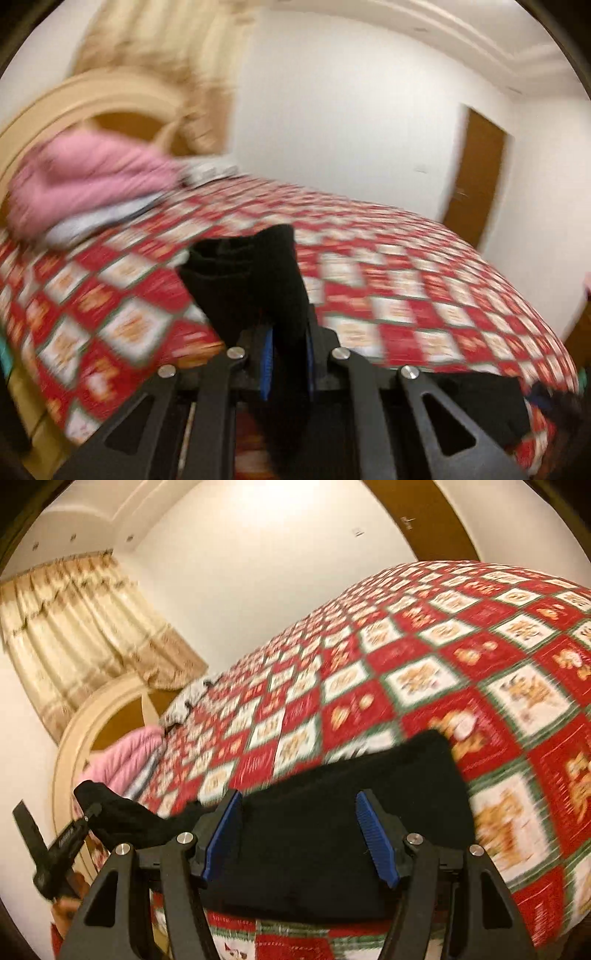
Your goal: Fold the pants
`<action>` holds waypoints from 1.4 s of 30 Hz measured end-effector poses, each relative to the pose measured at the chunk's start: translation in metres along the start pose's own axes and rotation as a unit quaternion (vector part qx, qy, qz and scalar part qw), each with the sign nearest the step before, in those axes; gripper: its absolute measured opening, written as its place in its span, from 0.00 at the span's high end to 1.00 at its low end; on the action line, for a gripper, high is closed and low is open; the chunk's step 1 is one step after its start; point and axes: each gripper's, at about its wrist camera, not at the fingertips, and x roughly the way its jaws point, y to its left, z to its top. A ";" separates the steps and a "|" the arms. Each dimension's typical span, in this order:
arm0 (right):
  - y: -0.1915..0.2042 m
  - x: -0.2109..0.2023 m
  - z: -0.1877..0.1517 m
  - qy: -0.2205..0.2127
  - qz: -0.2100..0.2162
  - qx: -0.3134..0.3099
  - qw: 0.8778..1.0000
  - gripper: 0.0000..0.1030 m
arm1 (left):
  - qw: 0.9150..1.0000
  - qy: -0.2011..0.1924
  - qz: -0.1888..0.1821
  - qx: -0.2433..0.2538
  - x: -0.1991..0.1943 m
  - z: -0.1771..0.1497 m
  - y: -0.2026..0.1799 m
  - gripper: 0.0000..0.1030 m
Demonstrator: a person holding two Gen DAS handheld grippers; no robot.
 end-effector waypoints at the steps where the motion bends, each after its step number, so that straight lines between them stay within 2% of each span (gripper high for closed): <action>1: -0.006 -0.006 0.006 -0.009 0.002 0.007 1.000 0.36 | 0.999 -0.007 -0.024 0.028 -0.003 0.000 -0.024 0.86; 5: -0.021 -0.025 0.026 -0.030 0.016 0.020 0.999 0.36 | 0.987 -0.014 -0.105 0.122 -0.007 -0.019 -0.107 0.86; 8: -0.031 -0.032 0.034 -0.030 0.037 0.029 0.998 0.36 | 0.972 0.001 -0.157 0.173 -0.001 -0.044 -0.155 0.86; 9: -0.034 -0.032 0.034 -0.029 0.044 0.033 0.998 0.36 | 0.969 0.007 -0.166 0.185 0.002 -0.051 -0.164 0.86; 10: -0.038 -0.032 0.034 -0.026 0.054 0.042 0.997 0.36 | 0.962 0.019 -0.177 0.210 0.007 -0.066 -0.181 0.86; 13: -0.050 -0.022 0.031 -0.006 0.071 0.065 0.995 0.36 | 0.946 0.044 -0.179 0.265 0.016 -0.101 -0.209 0.86; 16: -0.056 -0.012 0.026 0.015 0.074 0.074 0.994 0.36 | 0.935 0.068 -0.174 0.300 0.019 -0.130 -0.218 0.86; 18: -0.057 -0.003 0.023 0.031 0.086 0.081 0.993 0.36 | 0.930 0.066 -0.169 0.318 0.018 -0.138 -0.218 0.86; 22: -0.047 0.016 0.023 0.066 0.116 0.066 0.989 0.23 | 0.925 0.053 -0.171 0.334 0.014 -0.145 -0.215 0.86; 26: -0.036 0.048 0.029 0.118 0.132 0.039 0.983 0.23 | 0.924 0.044 -0.173 0.338 0.017 -0.151 -0.217 0.86; 31: -0.015 0.089 0.028 0.165 0.141 -0.008 0.976 0.23 | 0.929 0.033 -0.184 0.319 0.011 -0.149 -0.210 0.86; 35: -0.004 0.105 0.017 0.168 0.134 -0.029 0.976 0.23 | 0.926 0.028 -0.183 0.330 0.009 -0.153 -0.210 0.86; 36: -0.002 0.104 0.015 0.160 0.133 -0.037 0.977 0.27 | 0.925 0.029 -0.183 0.331 0.009 -0.154 -0.210 0.86; 37: 0.000 0.104 0.014 0.156 0.127 -0.048 0.978 0.44 | 0.925 0.031 -0.181 0.334 0.009 -0.155 -0.211 0.86; 38: 0.001 0.106 0.013 0.160 0.119 -0.055 0.978 0.55 | 0.924 0.032 -0.179 0.335 0.011 -0.156 -0.212 0.86; 39: 0.001 0.109 0.012 0.167 0.107 -0.058 0.978 0.71 | 0.925 0.033 -0.178 0.334 0.012 -0.155 -0.212 0.86; 42: -0.002 0.103 0.013 0.164 0.117 -0.046 0.978 0.81 | 0.925 0.036 -0.177 0.335 0.012 -0.153 -0.217 0.85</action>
